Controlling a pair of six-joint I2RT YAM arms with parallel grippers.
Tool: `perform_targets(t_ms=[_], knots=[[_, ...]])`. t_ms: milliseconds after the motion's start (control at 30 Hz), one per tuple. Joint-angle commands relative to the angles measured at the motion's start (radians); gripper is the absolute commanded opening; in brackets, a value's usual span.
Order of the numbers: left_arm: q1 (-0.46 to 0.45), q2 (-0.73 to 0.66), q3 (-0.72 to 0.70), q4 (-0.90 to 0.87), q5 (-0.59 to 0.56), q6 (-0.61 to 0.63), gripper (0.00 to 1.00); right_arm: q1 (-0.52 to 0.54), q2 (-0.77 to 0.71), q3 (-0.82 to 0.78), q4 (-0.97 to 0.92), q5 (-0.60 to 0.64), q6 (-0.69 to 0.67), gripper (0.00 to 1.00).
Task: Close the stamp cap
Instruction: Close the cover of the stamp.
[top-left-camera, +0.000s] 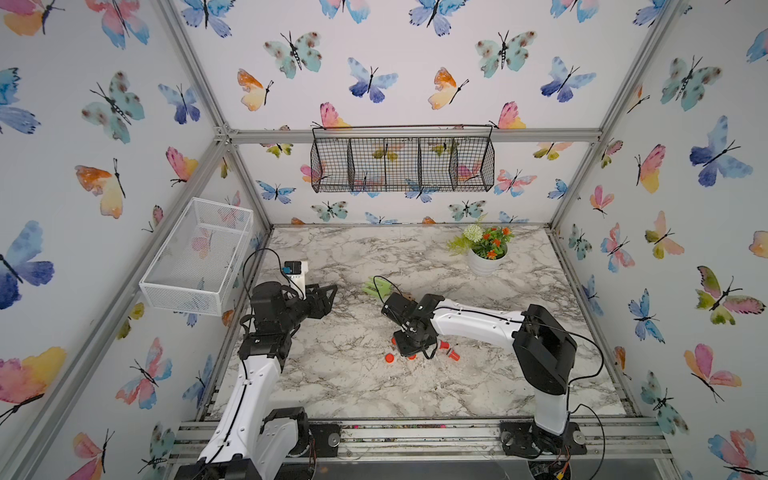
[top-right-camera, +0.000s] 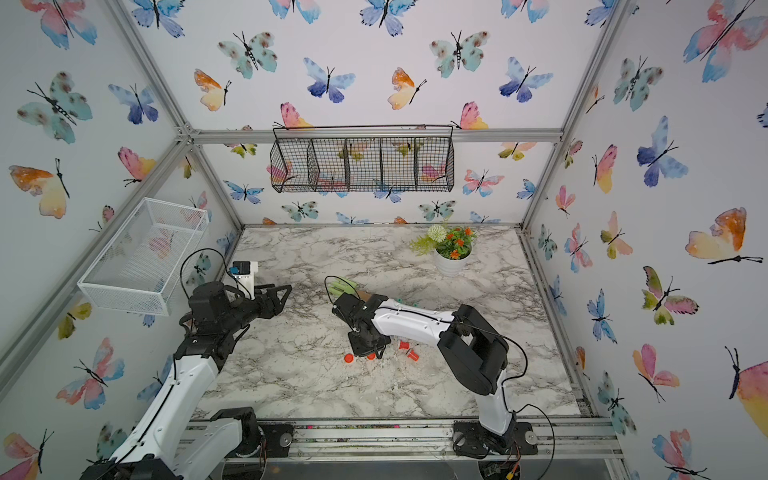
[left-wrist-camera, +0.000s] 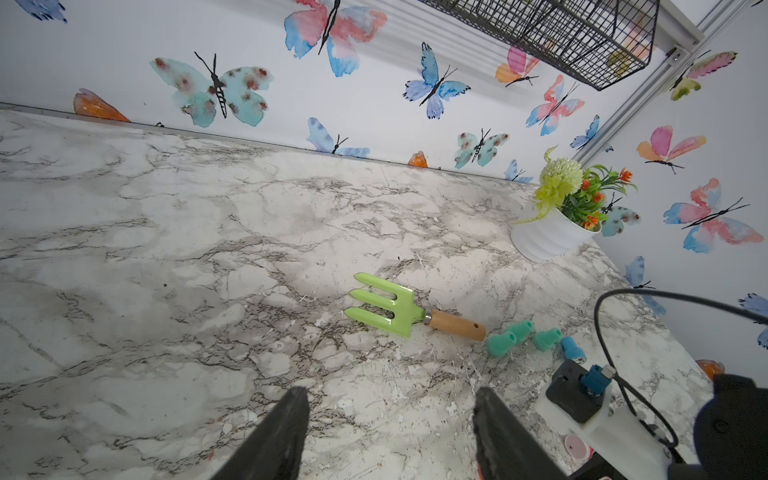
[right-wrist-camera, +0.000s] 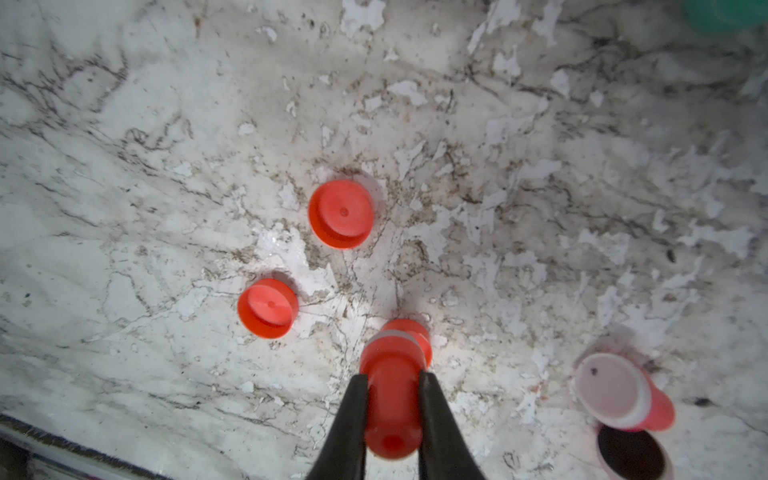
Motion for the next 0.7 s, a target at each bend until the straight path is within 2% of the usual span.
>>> perform_targets(t_ms=[0,667], knots=[[0.006,-0.014,0.013,0.012,0.024,-0.002,0.65,0.008,0.003,-0.014,-0.024,0.0,-0.004,0.18],[0.006,-0.008,0.013,0.012,0.025,-0.001,0.65,0.01,0.007,-0.046,-0.011,0.01,-0.006,0.18]])
